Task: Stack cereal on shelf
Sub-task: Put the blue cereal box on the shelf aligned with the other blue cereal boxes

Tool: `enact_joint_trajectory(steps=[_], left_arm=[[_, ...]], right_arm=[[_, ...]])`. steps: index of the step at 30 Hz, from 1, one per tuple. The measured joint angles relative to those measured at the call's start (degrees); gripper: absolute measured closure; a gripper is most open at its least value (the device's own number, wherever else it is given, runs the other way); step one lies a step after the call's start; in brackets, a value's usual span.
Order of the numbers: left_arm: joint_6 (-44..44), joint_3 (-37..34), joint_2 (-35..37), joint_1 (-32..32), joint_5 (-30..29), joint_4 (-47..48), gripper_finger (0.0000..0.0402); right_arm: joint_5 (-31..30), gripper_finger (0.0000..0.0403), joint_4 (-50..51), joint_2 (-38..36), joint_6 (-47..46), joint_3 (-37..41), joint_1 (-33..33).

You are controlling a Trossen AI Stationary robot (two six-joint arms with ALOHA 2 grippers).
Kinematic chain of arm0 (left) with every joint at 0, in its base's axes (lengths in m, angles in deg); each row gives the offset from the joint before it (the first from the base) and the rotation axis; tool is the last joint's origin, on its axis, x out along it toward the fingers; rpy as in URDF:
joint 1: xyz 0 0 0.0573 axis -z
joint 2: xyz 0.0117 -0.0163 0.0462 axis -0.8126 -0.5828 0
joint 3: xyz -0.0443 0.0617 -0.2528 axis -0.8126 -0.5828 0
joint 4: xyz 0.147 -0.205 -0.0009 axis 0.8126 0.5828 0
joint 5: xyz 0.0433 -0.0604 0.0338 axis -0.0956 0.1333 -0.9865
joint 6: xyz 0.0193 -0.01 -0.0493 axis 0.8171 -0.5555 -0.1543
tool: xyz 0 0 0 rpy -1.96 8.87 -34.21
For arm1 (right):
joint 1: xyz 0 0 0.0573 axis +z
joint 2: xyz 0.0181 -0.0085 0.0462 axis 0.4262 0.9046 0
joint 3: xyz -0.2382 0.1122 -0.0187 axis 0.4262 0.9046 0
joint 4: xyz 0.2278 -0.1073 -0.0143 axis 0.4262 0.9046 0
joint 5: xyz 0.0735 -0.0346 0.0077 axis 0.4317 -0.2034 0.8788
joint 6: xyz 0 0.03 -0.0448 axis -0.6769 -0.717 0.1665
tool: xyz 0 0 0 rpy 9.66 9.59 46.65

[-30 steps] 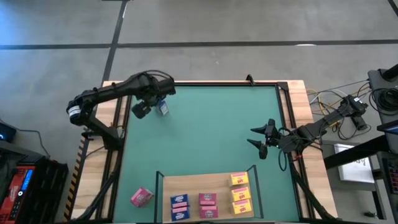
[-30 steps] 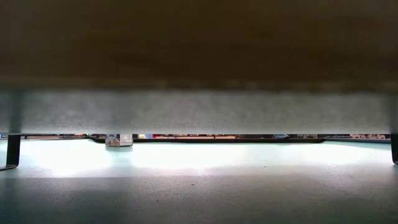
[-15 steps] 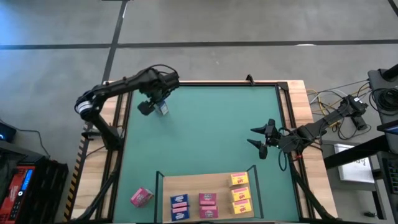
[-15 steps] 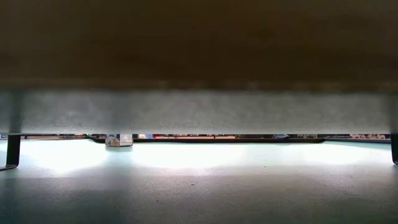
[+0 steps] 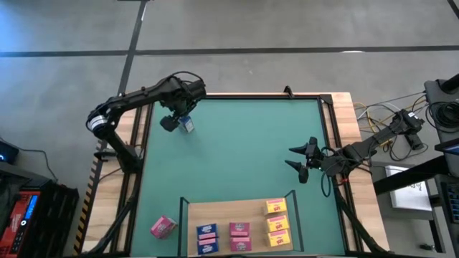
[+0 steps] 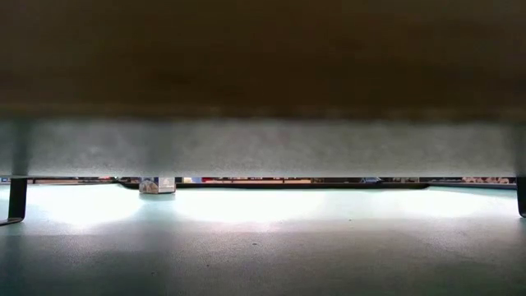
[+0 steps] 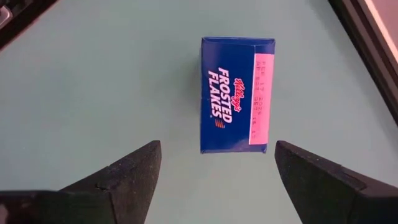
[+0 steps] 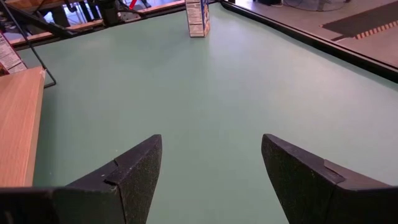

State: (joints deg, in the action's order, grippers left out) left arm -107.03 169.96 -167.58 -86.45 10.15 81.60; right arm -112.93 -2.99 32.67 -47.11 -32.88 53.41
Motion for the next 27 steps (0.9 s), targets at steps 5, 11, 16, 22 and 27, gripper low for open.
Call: enact_joint_trajectory(steps=[5,11,16,22,27], left_arm=[[-0.8,0.0,-1.5,-0.3,0.3,0.0,0.0104],[-0.8,0.0,-2.1,-1.6,0.9,0.1,0.0104],[-0.8,-2.1,-1.9,-2.0,0.9,-0.7,0.0104],[-0.4,-4.4,0.1,-2.2,1.2,-4.6,0.0104],[0.3,-4.1,0.4,-2.2,1.0,-4.5,0.0104]], right_arm=[[0.0,0.0138,0.0,0.0,0.0,0.0,0.0],[0.0,0.0138,0.0,0.0,0.0,0.0,0.0],[0.0,0.0138,0.0,0.0,0.0,0.0,0.0],[0.0,0.0138,0.0,0.0,0.0,0.0,0.0],[0.0,0.0138,0.0,0.0,0.0,0.0,0.0]])
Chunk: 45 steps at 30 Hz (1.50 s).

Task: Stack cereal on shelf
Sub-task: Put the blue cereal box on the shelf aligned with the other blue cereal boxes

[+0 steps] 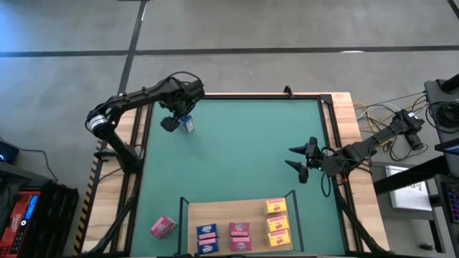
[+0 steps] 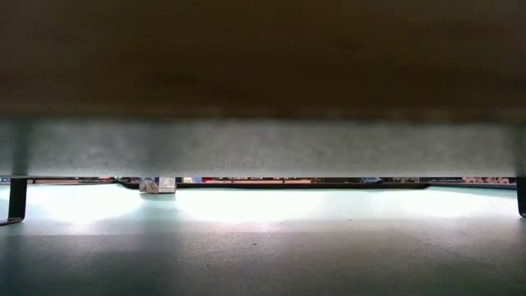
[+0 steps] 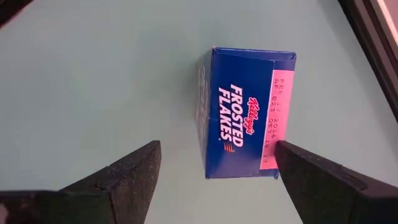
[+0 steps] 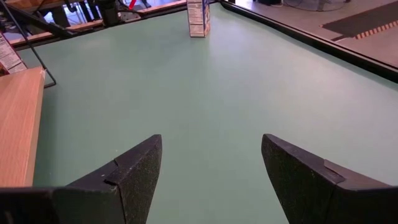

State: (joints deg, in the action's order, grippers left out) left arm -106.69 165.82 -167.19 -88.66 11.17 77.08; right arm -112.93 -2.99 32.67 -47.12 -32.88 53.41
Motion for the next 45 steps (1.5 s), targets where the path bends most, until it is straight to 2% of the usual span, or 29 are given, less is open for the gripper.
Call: enact_joint_trajectory(steps=[15,25,37,45], left_arm=[[0.3,0.3,0.2,-0.5,-0.7,-0.5,0.0104],[6.2,0.0,0.2,-0.5,-1.8,-1.1,0.0104],[9.9,-3.5,0.6,-1.1,0.4,-5.7,0.0104],[9.3,-4.2,1.0,-1.1,-1.0,-6.3,0.0104]], right_arm=[[0.0,0.0138,0.0,0.0,0.0,0.0,0.0],[0.0,0.0138,0.0,0.0,0.0,0.0,0.0],[0.0,0.0138,0.0,0.0,0.0,0.0,0.0],[0.0,0.0138,0.0,0.0,0.0,0.0,0.0]])
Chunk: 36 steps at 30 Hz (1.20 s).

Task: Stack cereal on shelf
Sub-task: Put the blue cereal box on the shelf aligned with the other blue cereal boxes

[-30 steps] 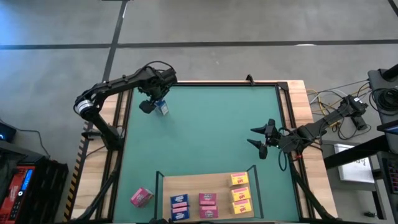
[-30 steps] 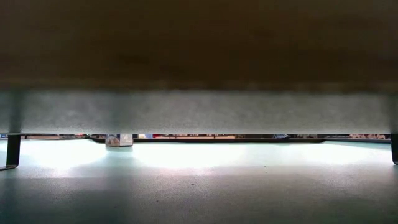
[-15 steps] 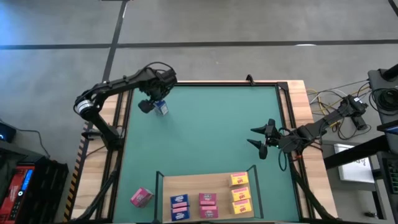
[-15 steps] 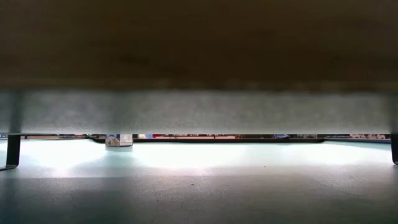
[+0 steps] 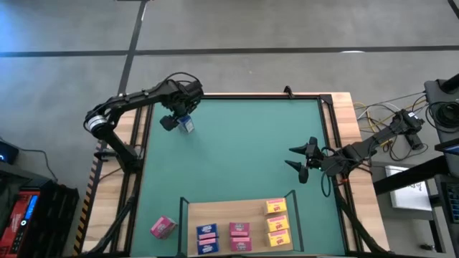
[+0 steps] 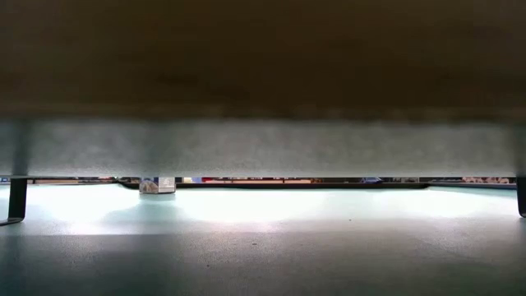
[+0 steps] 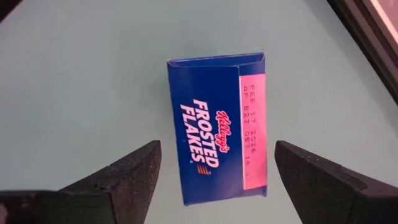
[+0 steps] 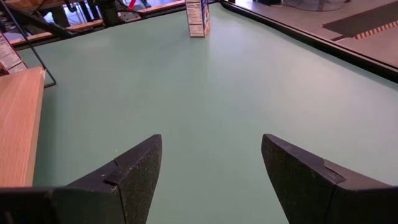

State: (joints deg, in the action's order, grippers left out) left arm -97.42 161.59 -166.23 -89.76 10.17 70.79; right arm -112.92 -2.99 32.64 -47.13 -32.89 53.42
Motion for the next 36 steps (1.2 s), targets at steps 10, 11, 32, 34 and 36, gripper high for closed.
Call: enact_joint_trajectory(steps=[10,11,32,34,36], left_arm=[[-5.0,-0.2,0.0,0.5,-0.1,-0.1,0.0199],[-4.9,-0.2,0.0,0.4,-0.1,-0.1,0.0216],[9.6,4.4,1.5,5.6,8.3,5.3,0.031],[6.8,4.4,2.0,8.0,8.3,5.3,0.031],[1.9,4.4,2.4,10.8,8.7,5.3,0.031]], right_arm=[[0.0,0.0138,0.0,0.0,0.0,0.0,0.0],[0.0,0.0138,0.0,0.0,0.0,0.0,0.0],[0.0,0.0138,0.0,0.0,0.0,0.0,0.0],[0.0,0.0138,0.0,0.0,0.0,0.0,0.0],[0.0,0.0138,0.0,0.0,0.0,0.0,0.0]])
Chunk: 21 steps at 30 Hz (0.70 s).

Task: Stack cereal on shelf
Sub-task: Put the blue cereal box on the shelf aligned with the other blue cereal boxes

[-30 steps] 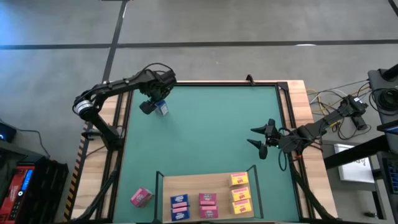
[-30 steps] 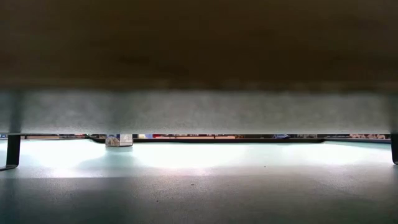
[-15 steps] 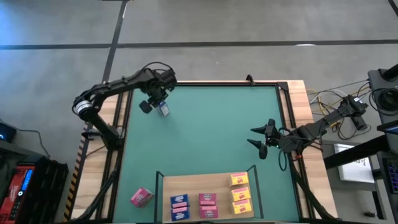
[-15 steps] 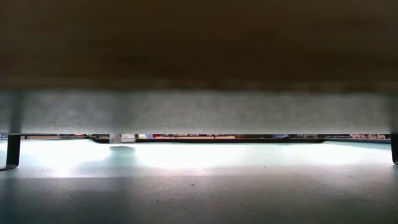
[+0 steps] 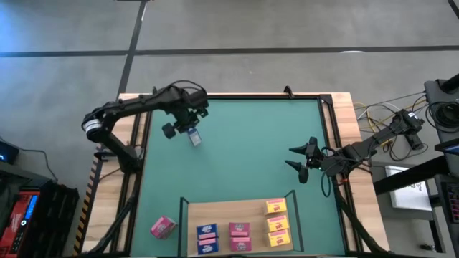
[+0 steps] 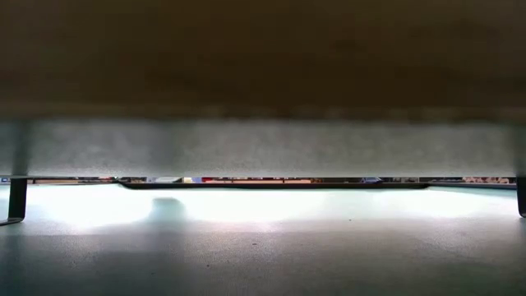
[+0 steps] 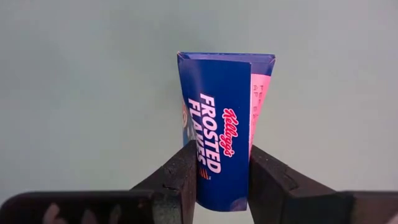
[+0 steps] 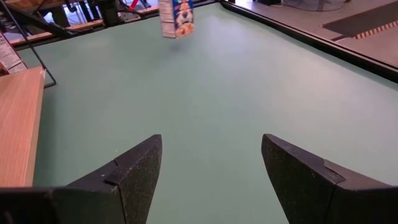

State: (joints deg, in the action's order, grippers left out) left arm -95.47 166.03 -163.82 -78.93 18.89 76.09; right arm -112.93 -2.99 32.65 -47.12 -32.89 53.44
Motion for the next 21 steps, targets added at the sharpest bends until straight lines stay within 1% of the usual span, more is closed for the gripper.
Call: enact_joint_trajectory(steps=[3,8,12,16,21], left_arm=[[-9.8,0.0,0.4,5.1,0.7,0.0,0.031],[-29.5,0.0,0.5,13.5,1.9,-2.0,0.031],[-38.4,0.0,0.6,19.0,2.6,-5.7,0.031],[-47.4,0.0,0.6,23.0,5.6,-9.5,0.0309],[-54.6,0.0,0.6,26.2,9.6,-10.5,0.0309]], right_arm=[[0.0,0.0138,0.0,0.0,0.0,0.0,0.0],[0.0,0.0138,0.0,0.0,0.0,0.0,0.0],[0.0,0.0138,0.0,0.0,0.0,0.0,0.0],[0.0,0.0138,0.0,0.0,0.0,0.0,0.0],[0.0,0.0138,0.0,0.0,0.0,0.0,0.0]])
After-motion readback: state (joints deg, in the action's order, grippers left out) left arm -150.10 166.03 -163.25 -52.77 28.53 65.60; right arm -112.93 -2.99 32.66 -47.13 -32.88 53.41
